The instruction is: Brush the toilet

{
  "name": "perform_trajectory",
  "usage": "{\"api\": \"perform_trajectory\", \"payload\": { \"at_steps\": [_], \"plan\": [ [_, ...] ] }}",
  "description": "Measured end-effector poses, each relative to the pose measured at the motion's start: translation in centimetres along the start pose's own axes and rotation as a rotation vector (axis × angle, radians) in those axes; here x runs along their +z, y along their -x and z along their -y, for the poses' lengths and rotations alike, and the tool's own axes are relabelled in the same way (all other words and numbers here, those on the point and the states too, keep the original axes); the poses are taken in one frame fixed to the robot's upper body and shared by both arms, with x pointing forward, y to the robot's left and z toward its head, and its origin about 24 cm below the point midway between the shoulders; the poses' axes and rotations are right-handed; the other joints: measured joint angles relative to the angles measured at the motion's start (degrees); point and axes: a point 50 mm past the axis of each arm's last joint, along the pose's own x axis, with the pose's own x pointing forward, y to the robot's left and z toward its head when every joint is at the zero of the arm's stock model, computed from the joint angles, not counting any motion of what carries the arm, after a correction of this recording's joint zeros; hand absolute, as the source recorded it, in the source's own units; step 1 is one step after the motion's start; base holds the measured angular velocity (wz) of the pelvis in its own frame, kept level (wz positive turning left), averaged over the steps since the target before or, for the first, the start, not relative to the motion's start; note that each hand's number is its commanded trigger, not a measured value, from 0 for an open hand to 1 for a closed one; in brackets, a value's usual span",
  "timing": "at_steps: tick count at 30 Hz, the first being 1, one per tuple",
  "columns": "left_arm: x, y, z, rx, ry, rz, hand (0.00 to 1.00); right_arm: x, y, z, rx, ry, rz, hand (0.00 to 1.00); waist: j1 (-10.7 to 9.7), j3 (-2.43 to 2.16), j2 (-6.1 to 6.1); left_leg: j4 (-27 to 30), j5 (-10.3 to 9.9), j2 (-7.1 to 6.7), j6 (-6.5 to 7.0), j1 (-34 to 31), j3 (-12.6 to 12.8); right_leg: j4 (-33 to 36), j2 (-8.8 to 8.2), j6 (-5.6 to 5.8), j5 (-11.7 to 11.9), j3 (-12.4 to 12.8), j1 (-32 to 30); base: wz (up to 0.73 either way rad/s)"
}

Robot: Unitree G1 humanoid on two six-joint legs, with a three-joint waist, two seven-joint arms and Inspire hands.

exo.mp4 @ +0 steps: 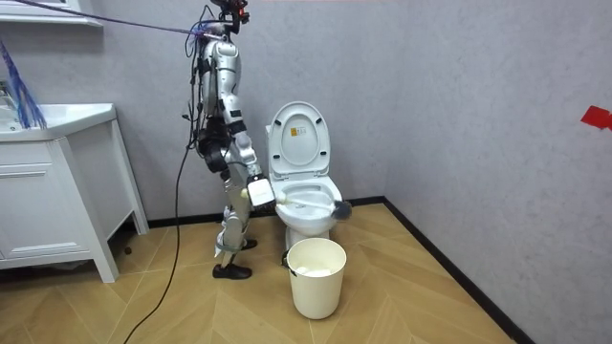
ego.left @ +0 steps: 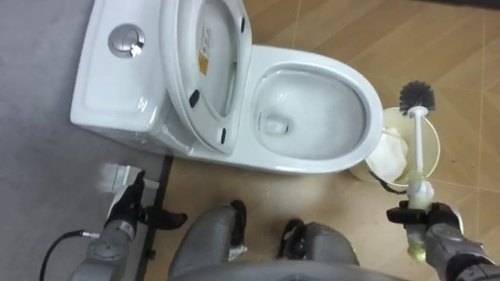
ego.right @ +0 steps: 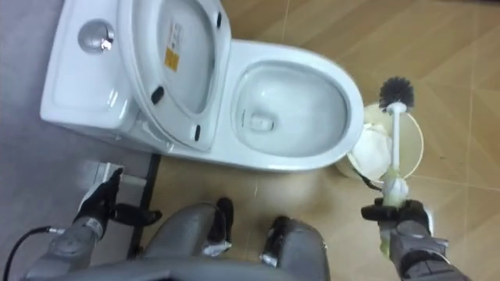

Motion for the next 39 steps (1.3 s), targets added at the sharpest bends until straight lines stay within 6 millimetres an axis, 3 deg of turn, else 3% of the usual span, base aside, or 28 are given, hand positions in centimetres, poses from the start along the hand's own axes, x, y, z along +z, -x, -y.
{"api": "perform_trajectory", "payload": {
  "at_steps": [9,12,16,17,19,24,31,39],
  "plan": [
    [-0.4,3.0,-1.2,0.058,-0.120,0.080,0.00,1.2,0.5,-0.6,0.018,0.142,0.137,1.00,1.5,-0.10,-0.90,-3.4,-0.3,-0.62,-0.50,8.8,-2.5,-7.8,1.18,0.55,0.6,-4.2,12.1,0.24],
    [-0.5,4.1,-1.3,0.095,-0.149,0.104,0.00,1.3,0.8,-0.9,0.025,0.217,0.184,1.00,3.7,-0.06,-1.40,-4.2,-0.3,-0.74,-0.54,10.8,-2.4,-8.8,1.19,0.70,0.5,-4.7,14.2,0.08],
    [0.6,4.9,-1.2,0.131,-0.204,0.183,0.00,1.9,1.1,-1.8,0.043,0.369,0.278,1.00,5.3,-0.12,-1.54,-4.1,-0.4,-1.02,-0.71,11.1,-3.8,-9.3,1.15,0.86,0.3,-6.2,15.2,0.18],
    [1.3,5.0,-1.2,0.143,-0.232,0.215,0.00,1.8,1.2,-1.9,0.045,0.413,0.294,1.00,6.0,0.11,-1.95,-4.1,-0.4,-1.11,-0.79,11.1,-4.1,-9.2,1.18,0.95,0.1,-6.4,15.3,0.23],
    [2.2,5.2,-1.3,0.172,-0.271,0.267,0.00,1.8,1.3,-2.1,0.050,0.466,0.310,1.00,6.7,0.10,-2.08,-4.2,-0.4,-1.14,-0.83,11.1,-4.5,-9.3,1.25,0.95,0.1,-6.7,15.9,0.13],
    [3.5,5.2,-1.2,0.216,-0.347,0.341,0.00,-0.3,1.3,-2.1,0.070,0.563,0.273,1.00,8.0,0.05,-2.54,-4.3,-0.5,-1.67,-0.90,12.4,-5.9,-10.2,1.37,1.01,0.1,-8.0,17.8,0.16],
    [6.1,6.0,-1.3,0.285,-0.436,0.480,0.00,-3.1,1.2,-1.6,0.106,0.693,0.172,1.00,9.8,0.04,-2.24,-4.3,-0.4,-1.80,-1.15,12.4,-6.6,-10.5,1.52,1.01,0.1,-8.5,18.0,0.04],
    [7.9,6.5,-1.1,0.327,-0.538,0.567,0.00,-4.6,1.1,-1.0,0.159,0.758,0.083,1.00,9.3,-0.05,-1.82,-4.1,-0.3,-1.85,-1.28,12.3,-6.9,-10.7,1.63,0.94,0.0,-8.3,18.0,0.01]
  ]
}}
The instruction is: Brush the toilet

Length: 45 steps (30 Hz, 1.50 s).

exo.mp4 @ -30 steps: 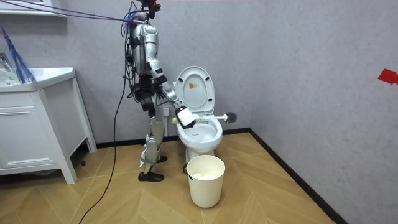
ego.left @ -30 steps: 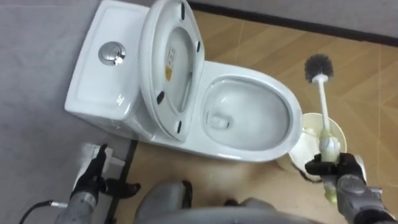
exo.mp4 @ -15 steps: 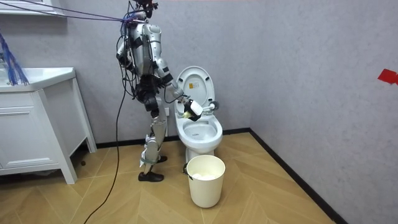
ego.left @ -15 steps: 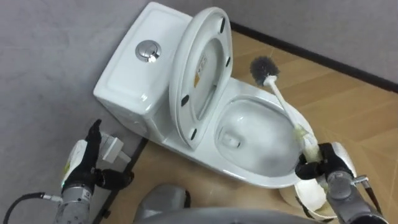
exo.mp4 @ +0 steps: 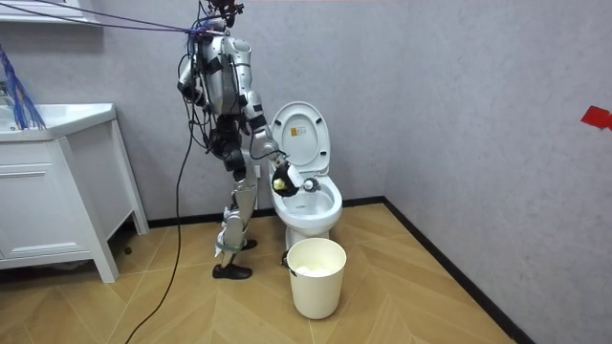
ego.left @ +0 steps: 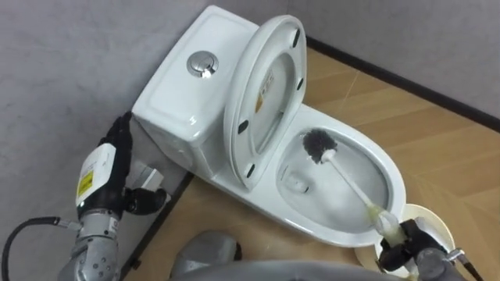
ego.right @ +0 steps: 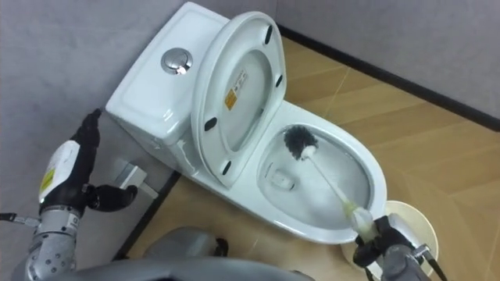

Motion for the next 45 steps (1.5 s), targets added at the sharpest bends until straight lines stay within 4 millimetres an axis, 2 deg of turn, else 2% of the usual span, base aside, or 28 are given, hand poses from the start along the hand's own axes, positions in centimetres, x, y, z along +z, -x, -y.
{"api": "perform_trajectory", "payload": {
  "at_steps": [6,7,10,14,18,23,25,26,28,31,34,39,41,45],
  "plan": [
    [1.9,-1.3,-1.2,0.080,-0.014,0.102,0.00,-1.7,0.4,-1.2,0.081,0.048,-0.056,1.00,-1.2,0.05,0.31,0.1,0.0,-0.07,0.00,-0.1,-0.2,-0.6,0.26,-0.06,0.0,0.3,0.2,0.01],
    [2.4,-1.8,-1.5,0.110,-0.035,0.133,0.00,-2.0,0.5,-1.3,0.091,0.065,-0.066,1.00,-1.4,0.20,0.59,0.2,0.0,-0.06,0.00,-0.1,-0.2,-0.5,0.29,-0.06,0.0,0.4,0.1,0.00],
    [3.5,-2.8,-2.4,0.184,-0.074,0.207,0.00,-3.2,0.8,-1.7,0.124,0.093,-0.108,1.00,-1.8,0.00,1.40,-0.1,0.0,-0.05,0.00,0.1,0.0,-0.5,0.20,-0.06,0.0,0.6,0.1,-0.03],
    [4.3,-3.0,-3.2,0.244,-0.161,0.265,0.00,-3.9,1.1,-2.1,0.164,0.136,-0.135,1.00,-4.4,0.12,1.97,-0.8,0.0,-0.01,-0.04,0.7,0.3,-0.6,0.20,-0.06,0.0,1.2,0.2,-0.06],
    [4.6,-3.1,-3.0,0.244,-0.213,0.305,0.00,-3.5,0.9,-1.9,0.161,0.151,-0.131,1.00,-5.9,0.26,2.61,-1.1,0.1,0.01,-0.17,1.0,0.5,-0.5,0.17,-0.10,0.1,2.3,0.0,-0.14],
    [3.9,-3.5,-1.0,0.136,-0.276,0.311,0.00,-2.1,0.3,-0.4,0.125,0.265,-0.075,1.00,-6.7,0.30,2.85,-1.1,0.1,0.25,-0.17,0.5,1.4,-0.2,0.21,-0.14,0.1,3.7,-1.2,-0.14],
    [2.8,-3.9,0.2,0.078,-0.302,0.276,0.00,-0.8,-0.2,1.3,0.075,0.361,-0.027,1.00,-6.5,0.35,2.77,-1.1,0.1,0.38,-0.15,-0.2,2.2,2.0,-0.26,-0.36,-0.1,4.6,-3.2,-0.24],
    [2.1,-4.1,0.8,0.046,-0.322,0.247,0.00,-0.2,-0.4,2.0,0.049,0.389,-0.009,1.00,-6.1,0.53,2.72,-0.9,0.1,0.65,-0.15,-0.6,3.1,3.0,-0.35,-0.39,-0.2,5.2,-4.1,-0.27],
    [1.3,-4.4,1.3,0.017,-0.339,0.214,0.00,1.1,-0.8,3.2,-0.003,0.425,0.032,1.00,-6.0,0.57,2.75,-0.2,0.1,0.89,-0.15,-2.3,3.3,4.0,-0.36,-0.40,-0.1,5.3,-6.1,-0.12],
    [1.1,-5.0,1.1,0.014,-0.356,0.209,0.00,2.9,-1.1,4.6,-0.064,0.463,0.072,1.00,-6.0,0.80,2.52,1.0,0.1,1.26,-0.16,-5.5,3.5,6.0,-0.39,-0.65,-0.3,5.5,-9.6,0.00],
    [0.8,-5.9,1.2,-0.019,-0.399,0.212,0.00,4.2,-1.3,6.2,-0.108,0.484,0.093,1.00,-5.1,0.97,2.26,2.6,0.2,1.61,-0.13,-8.4,3.9,8.0,-0.45,-0.72,-0.2,6.1,-12.4,-0.08],
    [1.3,-7.3,0.6,-0.014,-0.429,0.246,0.00,6.3,-1.5,7.9,-0.157,0.520,0.128,1.00,-3.6,1.24,1.78,4.1,0.6,1.97,0.10,-12.2,4.6,10.7,-0.72,-1.47,0.1,7.0,-17.0,-0.11],
    [1.8,-8.0,0.4,-0.010,-0.440,0.266,0.00,7.5,-1.4,9.0,-0.192,0.558,0.160,1.00,-3.1,1.48,1.42,5.3,0.7,1.87,0.26,-14.6,4.7,12.6,-1.50,-2.12,-0.5,6.8,-19.6,-0.02],
    [2.8,-9.1,-0.2,0.005,-0.450,0.299,0.00,9.0,-1.3,10.9,-0.252,0.573,0.186,1.00,-2.8,1.66,1.01,6.1,1.8,1.71,0.44,-17.6,4.9,14.7,-2.17,-2.42,-0.6,6.8,-23.0,0.03]
  ]
}}
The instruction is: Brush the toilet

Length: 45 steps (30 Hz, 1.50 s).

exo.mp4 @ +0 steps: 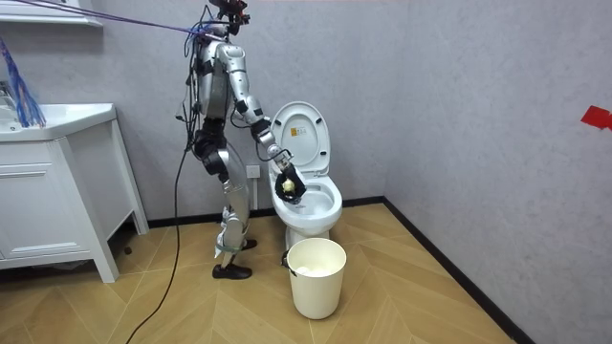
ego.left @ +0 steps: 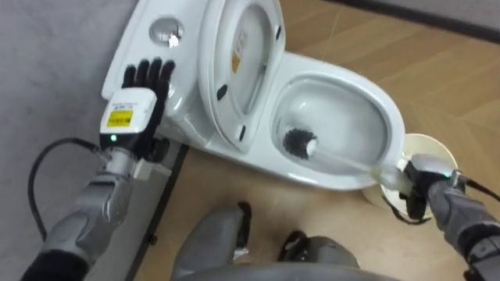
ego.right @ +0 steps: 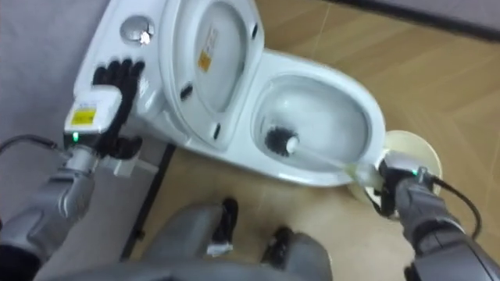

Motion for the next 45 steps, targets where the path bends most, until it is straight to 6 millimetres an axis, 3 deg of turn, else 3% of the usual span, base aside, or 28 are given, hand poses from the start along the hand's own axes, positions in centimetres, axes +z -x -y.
{"api": "perform_trajectory", "payload": {
  "at_steps": [10,16,21,26,31,34,39,45],
  "plan": [
    [0.5,-1.5,-1.5,0.079,-0.028,0.048,0.00,-0.1,-0.2,2.5,-0.110,0.141,0.021,1.00,1.5,0.08,-0.48,1.1,1.5,-0.40,0.17,-6.3,0.3,3.5,-1.29,-0.63,0.2,-0.1,-7.2,0.00],
    [1.4,-2.8,-2.9,0.184,-0.029,0.100,0.00,0.8,-0.4,5.3,-0.233,0.229,0.035,1.00,3.0,-0.03,-0.13,4.8,1.5,0.10,0.20,-12.7,0.2,6.6,-1.38,-1.41,0.0,-0.5,-12.9,0.02],
    [1.7,-3.6,-4.3,0.260,-0.049,0.141,0.00,1.8,-0.6,8.4,-0.350,0.262,0.043,1.00,3.3,0.40,-0.15,6.6,1.5,0.16,0.11,-16.9,-0.5,8.6,-1.83,-1.96,-0.2,-1.5,-16.5,0.06],
    [2.6,-4.7,-6.3,0.367,-0.069,0.208,0.00,1.6,-0.6,11.6,-0.419,0.122,-0.002,1.00,4.7,1.43,0.11,6.9,2.7,0.05,-0.18,-21.1,-1.7,8.9,-1.85,-2.66,0.2,-2.7,-20.2,0.08],
    [2.4,-4.5,-7.8,0.446,-0.077,0.231,0.00,0.3,-0.6,13.8,-0.461,-0.161,-0.073,1.00,4.5,1.66,-0.08,6.5,3.8,-0.63,-0.47,-24.9,-1.6,10.8,-2.74,-3.25,0.1,-2.5,-24.9,0.07],
    [2.2,-4.5,-8.0,0.468,-0.083,0.223,0.00,-0.3,-0.5,13.9,-0.471,-0.288,-0.100,1.00,4.3,1.72,0.04,6.6,4.1,-0.87,-0.56,-25.8,-1.4,11.8,-3.30,-3.56,-0.3,-2.5,-26.1,0.02],
    [1.9,-4.5,-7.8,0.473,-0.090,0.180,0.00,-0.6,-0.4,14.2,-0.496,-0.338,-0.112,1.00,3.1,1.72,0.09,7.1,4.7,-1.52,-0.59,-26.3,-1.2,13.4,-4.49,-3.73,-1.0,-2.5,-27.1,0.07],
    [1.5,-4.6,-7.6,0.433,-0.098,0.146,0.00,-0.5,-0.4,14.4,-0.506,-0.231,-0.107,1.00,3.0,1.83,0.71,7.9,4.6,-1.43,-0.42,-25.5,-1.0,14.1,-4.63,-3.67,-1.0,-1.9,-26.7,-0.06]
  ]
}}
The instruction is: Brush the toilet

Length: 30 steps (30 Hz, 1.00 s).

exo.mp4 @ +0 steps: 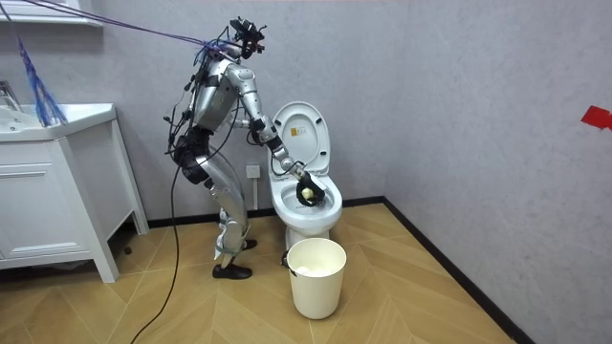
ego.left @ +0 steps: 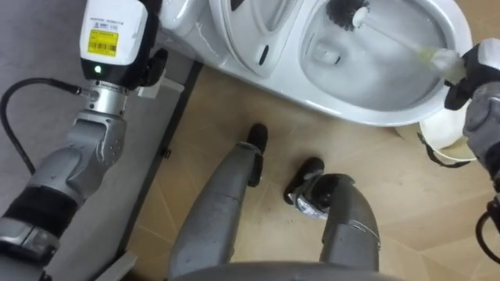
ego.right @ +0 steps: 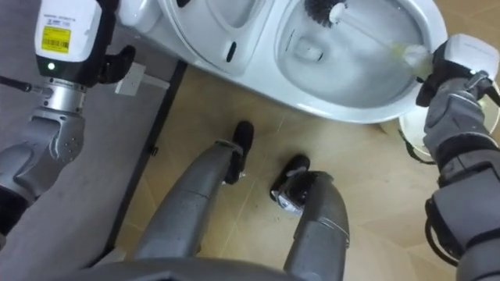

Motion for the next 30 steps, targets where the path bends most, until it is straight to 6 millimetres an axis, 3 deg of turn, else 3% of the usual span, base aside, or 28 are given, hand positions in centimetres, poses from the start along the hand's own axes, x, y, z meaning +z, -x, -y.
{"api": "perform_trajectory", "payload": {
  "at_steps": [6,8,13,19,21,25,30],
  "plan": [
    [-0.1,0.3,0.7,-0.052,-0.003,-0.019,0.00,0.5,0.4,-0.9,0.023,0.280,0.095,1.00,1.3,-0.08,3.03,-0.1,-0.4,0.04,0.47,0.7,0.7,0.3,-0.05,0.28,0.1,0.5,0.5,-0.04],
    [-0.2,0.4,0.9,-0.060,-0.002,-0.027,0.00,0.3,0.5,-1.3,0.031,0.394,0.099,1.00,1.7,-0.11,4.57,-0.1,-0.3,0.01,0.46,0.6,0.5,0.1,-0.04,0.30,0.0,0.3,0.5,0.04],
    [-0.1,1.2,1.8,-0.092,0.028,-0.061,0.00,0.2,1.4,-2.9,0.042,0.449,0.110,1.00,2.7,-0.45,5.96,-1.2,-0.6,0.80,0.12,2.4,0.7,-2.7,1.67,0.21,0.7,-0.1,2.9,-0.07],
    [0.2,2.8,3.1,-0.141,0.093,-0.137,0.00,-0.4,2.7,-4.8,0.065,0.508,0.124,1.00,1.3,-1.85,8.20,-2.0,-0.8,1.58,-0.08,4.2,0.9,-5.5,2.64,0.33,0.9,-0.9,5.6,0.02],
    [0.2,3.1,3.1,-0.139,0.125,-0.158,0.00,-0.4,2.9,-5.1,0.072,0.509,0.127,1.00,0.9,-1.86,8.21,-2.1,-0.7,1.92,-0.02,4.2,2.4,-5.5,2.66,0.34,0.9,-0.8,5.6,0.00],
    [0.1,3.5,3.1,-0.122,0.182,-0.204,0.00,-0.5,3.3,-5.6,0.077,0.505,0.141,1.00,-0.1,-1.77,8.08,-2.1,-0.7,2.12,-0.02,4.3,2.6,-5.8,2.83,0.34,0.8,-0.8,5.8,-0.01],
    [0.6,2.8,3.0,-0.115,0.220,-0.199,0.00,-1.4,3.1,-5.3,0.086,0.458,0.119,1.00,0.0,-1.28,7.35,-2.1,-0.5,2.02,0.25,4.4,2.6,-5.3,2.47,0.34,0.8,-1.0,5.8,0.03]
  ]
}}
